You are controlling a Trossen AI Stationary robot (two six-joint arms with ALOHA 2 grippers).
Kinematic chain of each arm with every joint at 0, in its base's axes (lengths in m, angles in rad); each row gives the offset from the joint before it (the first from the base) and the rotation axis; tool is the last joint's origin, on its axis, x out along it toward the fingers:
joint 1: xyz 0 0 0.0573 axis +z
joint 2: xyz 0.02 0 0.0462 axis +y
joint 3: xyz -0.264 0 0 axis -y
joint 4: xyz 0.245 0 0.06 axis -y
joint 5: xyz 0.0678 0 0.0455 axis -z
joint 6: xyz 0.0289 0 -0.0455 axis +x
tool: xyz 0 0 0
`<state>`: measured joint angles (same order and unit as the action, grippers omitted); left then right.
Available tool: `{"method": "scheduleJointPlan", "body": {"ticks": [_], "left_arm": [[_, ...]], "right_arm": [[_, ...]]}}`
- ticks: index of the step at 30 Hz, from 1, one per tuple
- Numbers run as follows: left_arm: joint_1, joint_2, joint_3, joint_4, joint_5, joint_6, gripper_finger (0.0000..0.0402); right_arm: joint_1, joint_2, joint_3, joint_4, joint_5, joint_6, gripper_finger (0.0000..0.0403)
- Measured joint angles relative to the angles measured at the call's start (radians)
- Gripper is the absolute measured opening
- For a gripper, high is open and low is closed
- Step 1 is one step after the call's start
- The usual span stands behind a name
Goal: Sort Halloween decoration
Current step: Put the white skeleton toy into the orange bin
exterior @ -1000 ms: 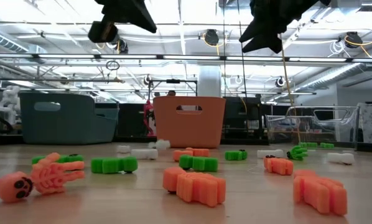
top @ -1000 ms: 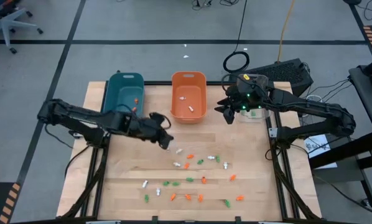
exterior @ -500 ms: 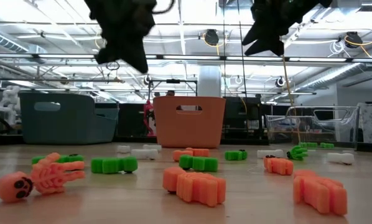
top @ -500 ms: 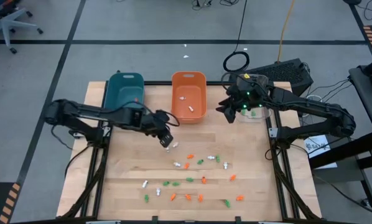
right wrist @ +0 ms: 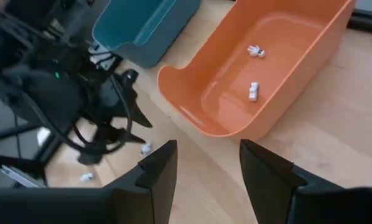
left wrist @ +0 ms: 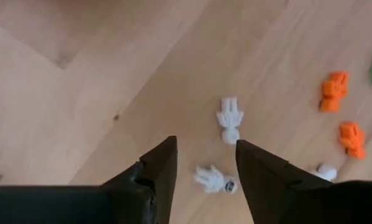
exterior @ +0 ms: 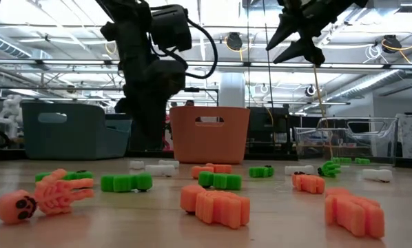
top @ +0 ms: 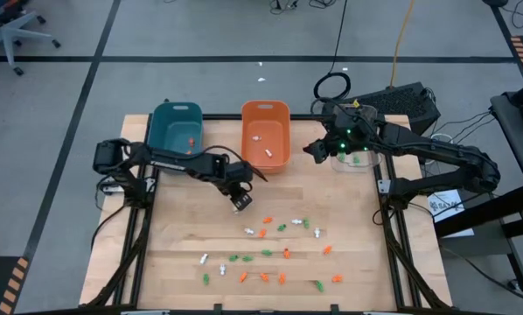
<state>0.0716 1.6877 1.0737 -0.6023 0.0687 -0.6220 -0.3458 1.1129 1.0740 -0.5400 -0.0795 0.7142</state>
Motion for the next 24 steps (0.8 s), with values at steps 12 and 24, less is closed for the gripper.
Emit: {"method": "scheduleJointPlan", "body": {"ticks": [12,24], "left_arm": [[-0.086,0.009,0.000,0.029,-0.179,-0.026,0.0176],[-0.140,0.033,0.000,0.062,-0.238,-0.145,0.0176]], "right_arm": [[0.000,0.000,0.000,0.043,-0.003,0.059,0.0157],[0.001,0.000,0.000,0.043,-0.004,0.034,0.0157]]}}
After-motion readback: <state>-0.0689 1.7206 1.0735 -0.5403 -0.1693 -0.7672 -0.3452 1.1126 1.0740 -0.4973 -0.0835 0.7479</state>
